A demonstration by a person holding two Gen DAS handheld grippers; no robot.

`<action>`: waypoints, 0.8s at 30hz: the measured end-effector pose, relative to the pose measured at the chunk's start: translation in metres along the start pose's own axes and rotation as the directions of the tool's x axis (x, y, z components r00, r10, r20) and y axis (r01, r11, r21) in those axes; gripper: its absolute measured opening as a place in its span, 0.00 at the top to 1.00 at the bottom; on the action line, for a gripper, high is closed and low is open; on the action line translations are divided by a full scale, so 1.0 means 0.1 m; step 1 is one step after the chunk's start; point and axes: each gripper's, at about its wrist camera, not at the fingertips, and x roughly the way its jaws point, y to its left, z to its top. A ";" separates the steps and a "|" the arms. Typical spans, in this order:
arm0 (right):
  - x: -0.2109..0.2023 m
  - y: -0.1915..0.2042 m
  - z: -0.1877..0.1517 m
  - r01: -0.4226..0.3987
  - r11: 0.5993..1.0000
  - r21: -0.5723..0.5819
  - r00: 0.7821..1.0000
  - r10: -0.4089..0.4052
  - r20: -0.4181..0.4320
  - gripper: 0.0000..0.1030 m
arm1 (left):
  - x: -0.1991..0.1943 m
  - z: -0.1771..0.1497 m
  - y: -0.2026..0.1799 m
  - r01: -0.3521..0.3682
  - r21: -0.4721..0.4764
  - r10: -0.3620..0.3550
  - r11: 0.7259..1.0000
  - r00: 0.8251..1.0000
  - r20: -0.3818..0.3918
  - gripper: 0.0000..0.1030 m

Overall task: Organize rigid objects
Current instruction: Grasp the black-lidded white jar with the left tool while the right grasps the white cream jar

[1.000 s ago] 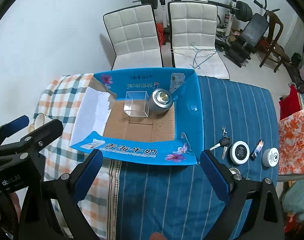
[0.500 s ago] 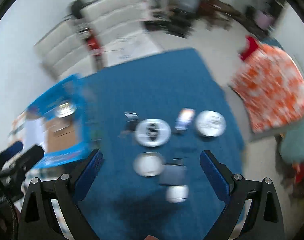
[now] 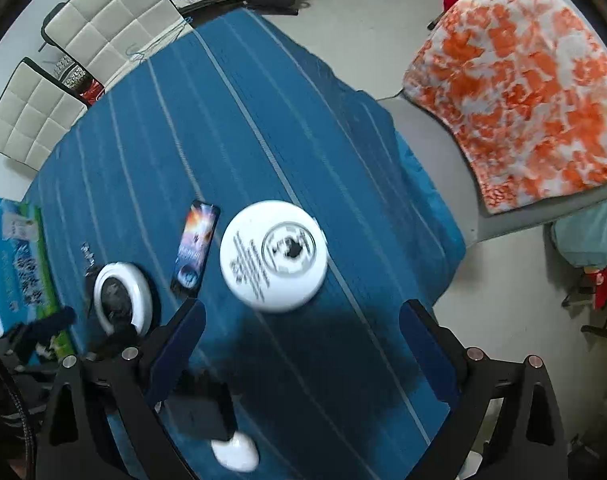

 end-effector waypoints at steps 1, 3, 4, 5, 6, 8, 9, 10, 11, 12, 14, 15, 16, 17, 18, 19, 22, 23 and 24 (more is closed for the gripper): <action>0.06 0.02 0.04 -0.001 1.000 -0.003 1.000 0.001 -0.007 0.03 | 0.06 0.02 -0.01 -0.006 0.000 0.006 1.000 1.000 -0.007 0.03; 0.18 0.08 0.12 0.003 1.000 -0.017 1.000 -0.004 -0.021 0.03 | 0.16 0.04 -0.03 -0.026 0.008 0.026 1.000 1.000 -0.017 0.21; 0.24 0.10 0.14 0.007 1.000 -0.025 1.000 -0.008 -0.029 0.03 | 0.18 0.03 -0.06 -0.060 0.020 0.060 0.998 0.998 -0.002 0.21; 0.29 0.14 0.17 0.010 0.999 -0.033 0.999 -0.011 -0.039 0.03 | 0.17 0.03 -0.09 -0.076 0.028 0.076 0.997 0.997 0.018 0.23; 0.34 0.16 0.20 0.014 0.999 -0.037 0.999 -0.016 -0.048 0.04 | 0.17 0.02 -0.09 -0.081 0.028 0.080 0.996 0.996 0.025 0.23; 0.43 0.18 0.24 0.018 0.999 -0.043 0.998 -0.021 -0.060 0.04 | 0.16 -0.01 -0.10 -0.081 0.023 0.080 0.996 0.996 0.038 0.24; 0.47 0.20 0.24 0.025 0.999 -0.046 0.997 -0.028 -0.068 0.07 | 0.16 -0.03 -0.11 -0.085 0.022 0.084 0.996 0.996 0.044 0.27; 0.51 0.21 0.25 0.030 0.998 -0.048 0.996 -0.033 -0.077 0.14 | 0.15 -0.05 -0.12 -0.087 0.022 0.086 0.996 0.995 0.050 0.28; 0.55 0.21 0.25 0.029 0.998 -0.050 0.996 -0.033 -0.088 0.18 | 0.14 -0.07 -0.13 -0.089 0.027 0.088 0.996 0.995 0.052 0.29; 0.59 0.21 0.24 0.034 0.998 -0.050 0.994 -0.039 -0.100 0.23 | 0.14 -0.07 -0.15 -0.095 0.031 0.093 0.995 0.994 0.051 0.29; 0.57 0.22 0.23 0.053 0.997 -0.063 0.996 -0.058 -0.073 0.26 | 0.14 -0.09 -0.17 -0.100 0.033 0.098 0.994 0.994 0.053 0.29; 0.56 0.22 0.22 0.064 0.996 -0.066 0.996 -0.068 -0.066 0.28 | 0.16 -0.09 -0.22 -0.104 0.035 0.103 0.994 0.993 0.054 0.29; 0.56 0.22 0.22 0.068 0.996 -0.065 0.996 -0.072 -0.059 0.30 | 0.17 -0.06 -0.26 -0.111 0.037 0.108 0.993 0.992 0.057 0.29; 0.56 0.22 0.21 0.067 0.996 -0.063 0.996 -0.070 -0.052 0.30 | 0.18 -0.06 -0.28 -0.115 0.036 0.113 0.993 0.992 0.061 0.29; 0.56 0.21 0.20 0.066 0.996 -0.063 0.996 -0.069 -0.049 0.30 | 0.18 -0.07 -0.29 -0.117 0.034 0.115 0.993 0.991 0.066 0.29; 0.55 0.21 0.20 0.066 0.996 -0.064 0.997 -0.069 -0.046 0.30 | 0.20 -0.09 -0.31 -0.118 0.029 0.116 0.993 0.991 0.072 0.29; 0.54 0.20 0.17 0.062 0.996 -0.070 0.997 -0.065 -0.042 0.31 | 0.18 -0.13 -0.31 -0.115 0.023 0.113 0.993 0.991 0.075 0.29; 0.54 0.20 0.17 0.062 0.996 -0.066 0.997 -0.065 -0.041 0.31 | 0.16 -0.15 -0.31 -0.113 0.023 0.111 0.993 0.991 0.075 0.29; 0.53 0.19 0.16 0.059 0.996 -0.062 0.997 -0.062 -0.041 0.31 | 0.13 -0.16 -0.29 -0.110 0.023 0.108 0.994 0.991 0.079 0.29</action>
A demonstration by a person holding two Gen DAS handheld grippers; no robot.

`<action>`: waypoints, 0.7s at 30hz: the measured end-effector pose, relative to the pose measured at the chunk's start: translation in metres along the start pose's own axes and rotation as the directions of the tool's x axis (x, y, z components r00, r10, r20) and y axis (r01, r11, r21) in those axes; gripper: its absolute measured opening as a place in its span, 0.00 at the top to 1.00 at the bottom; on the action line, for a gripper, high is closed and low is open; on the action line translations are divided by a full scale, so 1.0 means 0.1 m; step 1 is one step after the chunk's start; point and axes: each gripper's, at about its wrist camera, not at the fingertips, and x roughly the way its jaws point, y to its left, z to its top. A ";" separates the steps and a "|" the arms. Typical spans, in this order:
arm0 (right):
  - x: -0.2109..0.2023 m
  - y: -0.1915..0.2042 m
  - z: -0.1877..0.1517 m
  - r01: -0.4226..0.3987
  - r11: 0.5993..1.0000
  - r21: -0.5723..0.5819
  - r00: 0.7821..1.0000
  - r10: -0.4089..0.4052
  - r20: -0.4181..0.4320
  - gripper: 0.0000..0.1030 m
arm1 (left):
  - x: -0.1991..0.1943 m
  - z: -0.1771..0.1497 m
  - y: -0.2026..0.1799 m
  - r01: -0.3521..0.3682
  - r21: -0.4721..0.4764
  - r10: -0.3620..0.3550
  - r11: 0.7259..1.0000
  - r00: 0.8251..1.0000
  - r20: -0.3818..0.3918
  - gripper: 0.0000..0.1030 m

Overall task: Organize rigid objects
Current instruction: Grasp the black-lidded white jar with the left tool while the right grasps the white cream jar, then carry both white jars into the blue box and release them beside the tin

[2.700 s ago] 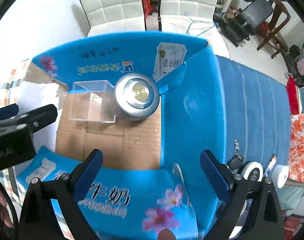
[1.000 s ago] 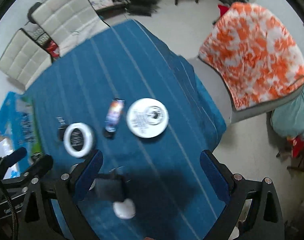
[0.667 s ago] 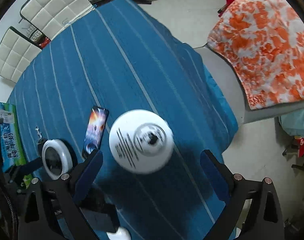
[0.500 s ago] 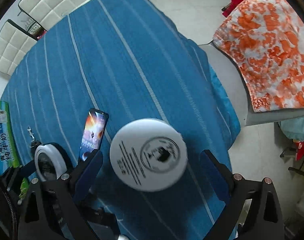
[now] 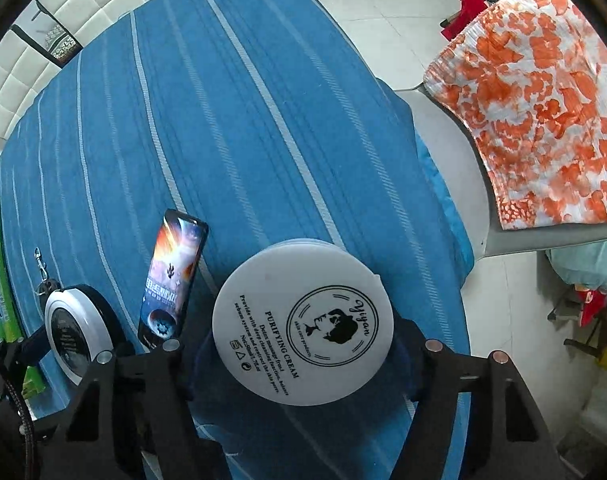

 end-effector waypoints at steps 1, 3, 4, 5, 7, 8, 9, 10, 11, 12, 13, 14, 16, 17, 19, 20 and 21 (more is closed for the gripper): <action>-0.02 -0.01 -0.02 -0.002 1.000 -0.001 1.000 0.002 0.001 0.31 | -0.07 -0.01 0.01 -0.001 0.001 0.001 1.000 1.000 0.014 0.29; -0.08 -0.03 -0.06 -0.006 1.000 0.006 1.000 0.006 0.013 0.31 | -0.14 -0.04 0.00 -0.001 0.000 0.001 1.000 1.000 0.031 0.29; -0.12 -0.05 -0.08 -0.006 1.000 0.005 1.000 0.006 0.022 0.31 | -0.20 -0.05 0.00 0.005 -0.002 -0.005 1.000 0.999 0.042 0.29; -0.16 -0.06 -0.09 -0.005 1.000 0.003 1.000 0.005 0.030 0.31 | -0.23 -0.05 0.01 0.007 -0.002 -0.007 1.000 0.999 0.050 0.29; -0.27 -0.07 -0.13 -0.005 1.000 -0.003 0.999 0.005 0.047 0.31 | -0.34 -0.09 0.03 0.013 -0.005 -0.013 1.000 0.997 0.076 0.29; -0.32 -0.09 -0.14 -0.006 1.000 -0.007 0.998 0.007 0.055 0.31 | -0.39 -0.11 0.04 0.015 -0.006 -0.015 1.000 0.996 0.086 0.29; -0.40 -0.08 -0.17 -0.006 1.000 -0.013 0.998 0.007 0.066 0.31 | -0.46 -0.12 0.06 0.017 -0.009 -0.017 1.000 0.995 0.100 0.29; -0.46 -0.07 -0.18 -0.003 1.000 -0.022 0.997 0.005 0.075 0.31 | -0.54 -0.14 0.10 0.025 -0.012 -0.023 1.000 0.993 0.115 0.29; -0.53 -0.06 -0.20 -0.002 1.000 -0.030 0.996 0.005 0.086 0.31 | -0.59 -0.16 0.12 0.029 -0.015 -0.027 0.999 0.992 0.124 0.29; -0.61 -0.03 -0.24 -0.005 0.999 -0.037 0.995 0.008 0.098 0.31 | -0.64 -0.18 0.15 0.033 -0.019 -0.030 0.999 0.991 0.134 0.29; -0.68 0.00 -0.27 -0.004 0.999 -0.047 0.994 0.009 0.107 0.31 | -0.74 -0.20 0.20 0.036 -0.022 -0.033 0.999 0.988 0.150 0.29; -0.77 0.05 -0.31 -0.003 0.998 -0.059 0.993 0.010 0.120 0.31 | -0.80 -0.24 0.24 0.041 -0.025 -0.037 0.999 0.987 0.159 0.29; -0.92 0.13 -0.38 -0.009 0.997 -0.076 0.990 0.019 0.140 0.31 | -0.94 -0.28 0.39 0.053 -0.039 -0.045 0.998 0.982 0.184 0.29; -0.99 0.18 -0.41 -0.015 0.996 -0.085 0.989 0.027 0.148 0.31 | -1.01 -0.31 0.45 0.055 -0.045 -0.045 0.997 0.980 0.195 0.29; -1.16 0.31 -0.49 -0.029 0.993 -0.110 0.985 0.047 0.167 0.31 | -1.16 -0.41 0.59 0.067 -0.062 -0.052 0.996 0.974 0.220 0.29; -1.24 0.39 -0.53 -0.037 0.992 -0.121 0.982 0.059 0.177 0.31 | -1.22 -0.43 0.67 0.071 -0.069 -0.054 0.995 0.972 0.230 0.29; -1.34 0.50 -0.58 -0.050 0.989 -0.139 0.979 0.076 0.187 0.31 | -1.29 -0.47 0.74 0.073 -0.077 -0.053 0.994 0.969 0.240 0.29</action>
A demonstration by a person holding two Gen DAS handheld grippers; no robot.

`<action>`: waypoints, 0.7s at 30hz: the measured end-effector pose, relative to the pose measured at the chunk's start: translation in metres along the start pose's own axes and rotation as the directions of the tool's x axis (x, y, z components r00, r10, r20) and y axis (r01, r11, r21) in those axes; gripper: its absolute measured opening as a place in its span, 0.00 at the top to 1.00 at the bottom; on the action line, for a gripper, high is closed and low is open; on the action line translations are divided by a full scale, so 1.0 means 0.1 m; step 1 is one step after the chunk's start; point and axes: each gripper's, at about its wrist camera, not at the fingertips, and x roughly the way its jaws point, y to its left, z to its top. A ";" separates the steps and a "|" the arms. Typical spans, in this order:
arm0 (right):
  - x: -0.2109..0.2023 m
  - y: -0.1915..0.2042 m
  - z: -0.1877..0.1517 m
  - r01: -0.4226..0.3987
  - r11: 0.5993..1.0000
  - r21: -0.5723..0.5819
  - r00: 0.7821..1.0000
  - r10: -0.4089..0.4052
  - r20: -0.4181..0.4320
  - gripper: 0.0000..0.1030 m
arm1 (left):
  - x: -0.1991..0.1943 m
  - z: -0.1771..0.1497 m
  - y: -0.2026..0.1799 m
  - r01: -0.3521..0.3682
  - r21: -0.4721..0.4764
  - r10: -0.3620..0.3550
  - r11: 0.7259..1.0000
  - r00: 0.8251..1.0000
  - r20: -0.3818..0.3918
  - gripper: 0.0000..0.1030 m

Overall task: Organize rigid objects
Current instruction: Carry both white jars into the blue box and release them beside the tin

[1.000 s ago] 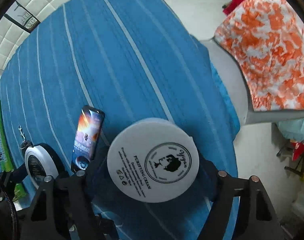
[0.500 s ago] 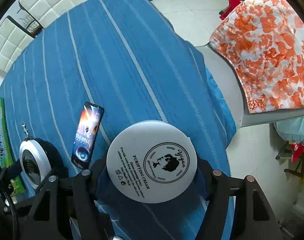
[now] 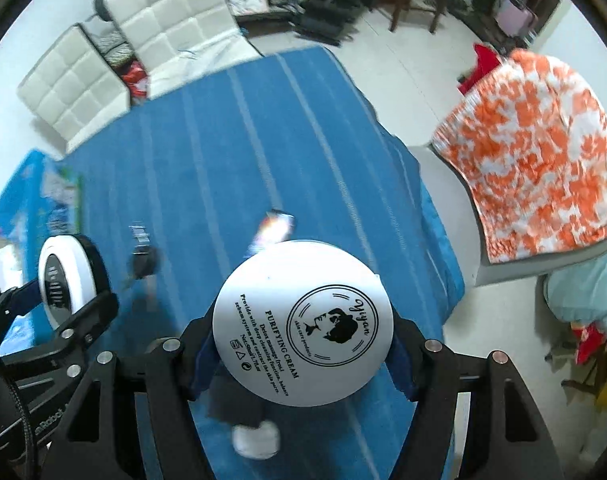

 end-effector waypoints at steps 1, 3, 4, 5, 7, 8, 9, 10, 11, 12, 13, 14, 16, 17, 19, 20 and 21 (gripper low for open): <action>-0.06 0.09 -0.01 -0.014 1.000 -0.011 1.000 0.014 0.008 0.31 | -0.12 -0.05 0.11 0.005 -0.013 -0.005 1.000 1.000 0.016 0.29; -0.19 0.31 -0.03 -0.036 0.999 -0.038 0.999 0.037 0.023 0.31 | -0.27 -0.11 0.27 -0.006 -0.032 0.008 0.999 0.999 0.042 0.29; -0.26 0.43 -0.04 -0.042 0.998 -0.052 0.999 0.043 0.032 0.31 | -0.33 -0.13 0.33 -0.010 -0.044 0.013 0.999 0.999 0.052 0.29; -0.33 0.56 -0.06 -0.057 0.996 -0.067 0.997 0.060 0.041 0.31 | -0.39 -0.16 0.43 -0.013 -0.057 0.016 0.998 0.998 0.058 0.29; -0.40 0.77 -0.07 -0.078 0.993 -0.093 0.996 0.083 0.046 0.31 | -0.52 -0.24 0.65 -0.025 -0.089 0.032 0.996 0.997 0.070 0.29; -0.44 0.91 -0.09 -0.085 0.990 -0.110 0.995 0.091 0.050 0.31 | -0.57 -0.28 0.75 -0.034 -0.101 0.042 0.994 0.996 0.075 0.29; -0.48 1.08 -0.11 -0.096 0.986 -0.133 0.993 0.104 0.054 0.31 | -0.62 -0.31 0.85 -0.042 -0.116 0.051 0.992 0.995 0.081 0.29; -0.51 1.21 -0.11 -0.103 0.984 -0.148 0.992 0.112 0.055 0.31 | -0.68 -0.35 0.96 -0.051 -0.134 0.063 0.990 0.994 0.087 0.29; -0.52 1.32 -0.13 -0.111 0.981 -0.161 0.991 0.121 0.056 0.31 | -0.74 -0.39 1.09 -0.064 -0.152 0.079 0.986 0.992 0.095 0.29; -0.55 1.49 -0.15 -0.125 0.975 -0.183 0.989 0.137 0.056 0.31 | -0.79 -0.42 1.19 -0.073 -0.164 0.091 0.984 0.991 0.100 0.29; -0.56 1.58 -0.15 -0.131 0.972 -0.196 0.988 0.144 0.057 0.31 | -0.85 -0.46 1.34 -0.088 -0.186 0.110 0.979 0.988 0.109 0.29; -0.59 1.73 -0.18 -0.136 0.967 -0.214 0.986 0.152 0.061 0.31 | -0.88 -0.47 1.41 -0.097 -0.198 0.121 0.975 0.986 0.113 0.29; -0.63 2.00 -0.21 -0.146 0.958 -0.247 0.984 0.167 0.067 0.31 | -0.97 -0.53 1.66 -0.114 -0.234 0.146 0.965 0.982 0.122 0.29; -0.65 2.14 -0.23 -0.153 0.953 -0.263 0.982 0.177 0.067 0.31 | -1.00 -0.55 1.75 -0.118 -0.247 0.153 0.962 0.980 0.127 0.29; -0.69 2.40 -0.26 -0.159 0.943 -0.293 0.980 0.187 0.070 0.31 | -1.08 -0.57 1.93 -0.132 -0.270 0.174 0.954 0.975 0.137 0.29; -0.70 2.50 -0.27 -0.160 0.939 -0.305 0.979 0.191 0.074 0.31 | -1.11 -0.58 2.02 -0.135 -0.283 0.181 0.949 0.973 0.144 0.29; -0.72 2.62 -0.28 -0.160 0.934 -0.320 0.978 0.194 0.077 0.31 | -1.15 -0.59 2.11 -0.139 -0.294 0.189 0.946 0.971 0.149 0.29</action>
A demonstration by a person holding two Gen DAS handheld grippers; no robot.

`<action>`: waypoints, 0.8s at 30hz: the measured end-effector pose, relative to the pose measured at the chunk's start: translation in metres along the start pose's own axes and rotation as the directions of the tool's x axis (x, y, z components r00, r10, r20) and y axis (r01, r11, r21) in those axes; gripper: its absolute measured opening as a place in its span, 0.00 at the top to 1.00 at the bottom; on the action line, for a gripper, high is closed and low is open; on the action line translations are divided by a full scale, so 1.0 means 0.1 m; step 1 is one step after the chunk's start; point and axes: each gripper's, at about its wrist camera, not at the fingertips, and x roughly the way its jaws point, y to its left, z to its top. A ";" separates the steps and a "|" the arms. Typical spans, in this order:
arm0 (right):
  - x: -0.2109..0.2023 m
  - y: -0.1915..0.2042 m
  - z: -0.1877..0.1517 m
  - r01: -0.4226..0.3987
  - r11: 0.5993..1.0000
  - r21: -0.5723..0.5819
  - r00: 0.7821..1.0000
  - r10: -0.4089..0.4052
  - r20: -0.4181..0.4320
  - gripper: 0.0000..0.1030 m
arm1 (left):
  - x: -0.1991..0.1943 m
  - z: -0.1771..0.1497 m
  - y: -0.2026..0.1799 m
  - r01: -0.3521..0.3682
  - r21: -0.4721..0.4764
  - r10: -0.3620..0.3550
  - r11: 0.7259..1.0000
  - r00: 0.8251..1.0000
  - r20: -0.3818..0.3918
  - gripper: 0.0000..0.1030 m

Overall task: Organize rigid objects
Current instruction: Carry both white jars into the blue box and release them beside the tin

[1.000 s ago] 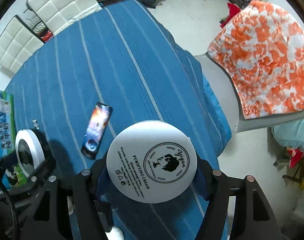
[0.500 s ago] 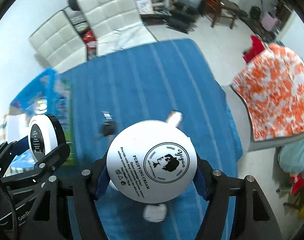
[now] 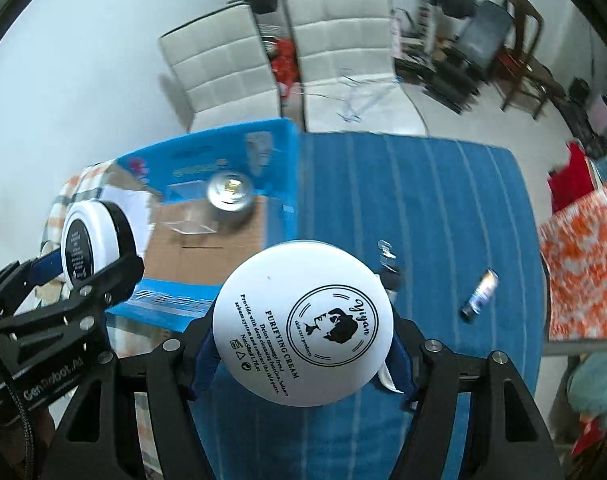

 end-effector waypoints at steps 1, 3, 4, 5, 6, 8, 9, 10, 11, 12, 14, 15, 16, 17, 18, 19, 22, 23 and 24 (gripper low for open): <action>0.00 0.07 0.03 -0.003 1.000 -0.006 1.000 0.003 0.002 0.31 | -0.01 0.01 0.08 -0.003 -0.008 0.003 1.000 1.000 0.006 0.29; 0.01 0.23 0.08 -0.004 1.000 -0.021 1.000 0.005 0.007 0.31 | -0.03 0.02 0.19 -0.005 -0.021 0.006 1.000 1.000 0.014 0.29; 0.02 0.30 0.11 -0.005 1.000 -0.025 1.000 0.005 0.008 0.31 | -0.03 0.04 0.27 -0.006 -0.029 0.007 1.000 1.000 0.018 0.29; 0.05 0.37 0.15 -0.009 1.000 -0.026 1.000 0.009 0.007 0.31 | -0.03 0.05 0.33 -0.006 -0.034 0.007 0.999 1.000 0.020 0.29; 0.08 0.42 0.18 -0.010 1.000 -0.027 1.000 0.010 0.004 0.31 | 0.00 0.08 0.39 -0.005 -0.042 0.006 0.999 1.000 0.019 0.29; 0.16 0.47 0.23 -0.008 1.000 -0.027 1.000 0.008 -0.006 0.31 | 0.05 0.12 0.52 -0.003 -0.057 0.004 0.998 1.000 0.016 0.29; 0.24 0.50 0.27 -0.005 1.000 -0.026 1.000 0.004 -0.015 0.31 | 0.10 0.15 0.59 -0.001 -0.065 0.002 0.998 1.000 0.011 0.29; 0.32 0.53 0.29 -0.001 1.000 -0.026 1.000 0.000 -0.027 0.31 | 0.20 0.21 0.70 0.010 -0.078 -0.011 0.997 1.000 -0.005 0.29; 0.45 0.55 0.33 0.003 1.000 -0.017 0.999 -0.004 -0.046 0.31 | 0.27 0.24 0.77 0.017 -0.087 -0.019 0.996 1.000 -0.017 0.29; 0.57 0.57 0.36 0.007 1.000 -0.014 0.998 -0.008 -0.063 0.31 | 0.41 0.29 0.84 0.015 -0.091 -0.019 0.996 0.999 -0.037 0.29; 0.84 0.60 0.41 0.009 1.000 -0.004 0.995 -0.009 -0.103 0.31 | 0.62 0.36 0.95 0.006 -0.091 -0.012 0.996 0.997 -0.070 0.29; 0.96 0.61 0.43 0.013 1.000 -0.002 0.992 -0.013 -0.123 0.31 | 0.80 0.40 1.02 -0.009 -0.087 0.000 0.996 0.995 -0.100 0.29; 1.10 0.61 0.44 0.023 1.000 -0.002 0.989 -0.023 -0.144 0.31 | 0.89 0.43 1.06 -0.018 -0.087 0.008 0.996 0.994 -0.113 0.29; 1.19 0.60 0.44 0.032 0.999 -0.002 0.987 -0.032 -0.156 0.31 | 1.03 0.47 1.12 -0.030 -0.080 0.020 0.996 0.991 -0.131 0.29; 1.32 0.61 0.45 0.046 0.999 -0.002 0.984 -0.046 -0.172 0.31 | 1.17 0.50 1.15 -0.039 -0.070 0.028 0.997 0.988 -0.153 0.29; 1.43 0.62 0.45 0.057 0.998 -0.008 0.981 -0.057 -0.188 0.31 | 1.28 0.52 1.17 -0.042 -0.065 0.030 0.997 0.986 -0.165 0.29; 1.72 0.64 0.45 0.084 0.996 -0.010 0.969 -0.084 -0.234 0.31 | 1.57 0.57 1.22 -0.060 -0.043 0.049 0.997 0.975 -0.216 0.29; 1.81 0.66 0.45 0.097 0.995 -0.016 0.964 -0.098 -0.247 0.31 | 1.63 0.59 1.23 -0.063 -0.038 0.053 0.997 0.973 -0.226 0.29; 1.87 0.68 0.47 0.108 0.994 -0.030 0.962 -0.112 -0.248 0.31 | 1.71 0.60 1.24 -0.063 -0.028 0.055 0.998 0.969 -0.242 0.29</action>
